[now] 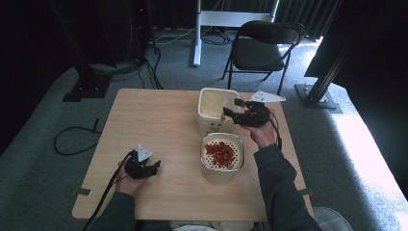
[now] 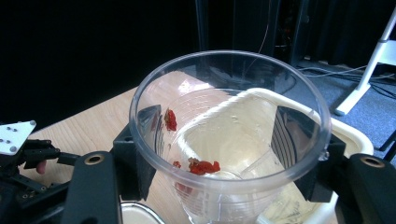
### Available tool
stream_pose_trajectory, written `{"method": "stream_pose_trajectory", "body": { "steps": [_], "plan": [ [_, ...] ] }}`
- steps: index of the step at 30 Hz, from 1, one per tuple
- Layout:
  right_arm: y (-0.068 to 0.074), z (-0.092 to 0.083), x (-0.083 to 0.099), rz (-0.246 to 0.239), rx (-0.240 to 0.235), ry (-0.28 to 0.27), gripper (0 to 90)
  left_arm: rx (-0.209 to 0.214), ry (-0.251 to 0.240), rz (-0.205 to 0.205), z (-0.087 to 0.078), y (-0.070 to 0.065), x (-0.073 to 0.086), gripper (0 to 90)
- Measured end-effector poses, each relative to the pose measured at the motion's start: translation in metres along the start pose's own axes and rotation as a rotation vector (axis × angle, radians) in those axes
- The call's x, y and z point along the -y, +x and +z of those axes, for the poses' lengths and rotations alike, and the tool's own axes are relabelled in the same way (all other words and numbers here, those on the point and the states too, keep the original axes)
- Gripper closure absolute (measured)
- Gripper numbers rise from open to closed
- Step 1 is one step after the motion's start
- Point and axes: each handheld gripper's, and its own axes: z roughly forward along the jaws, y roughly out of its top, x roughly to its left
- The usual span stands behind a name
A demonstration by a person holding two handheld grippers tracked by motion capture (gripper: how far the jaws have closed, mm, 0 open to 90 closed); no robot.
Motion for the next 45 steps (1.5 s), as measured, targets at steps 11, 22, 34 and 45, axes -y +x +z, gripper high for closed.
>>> {"method": "stream_pose_trajectory", "body": {
  "steps": [11,22,34,45],
  "plan": [
    [-0.006,0.01,-0.01,0.018,-0.021,-0.021,33.6,0.001,0.002,0.003,0.0,0.0,0.0,40.2],
    [-0.015,0.028,-0.015,0.049,-0.037,-0.016,33.3,0.004,0.005,0.001,0.001,0.0,0.0,40.2],
    [-0.016,0.055,-0.028,0.013,-0.02,0.023,32.8,0.004,0.006,0.001,0.001,-0.001,0.0,40.2],
    [-0.023,0.069,-0.034,0.039,-0.033,0.012,32.0,0.0,0.0,-0.002,0.0,0.0,0.0,40.2]
  ]
}}
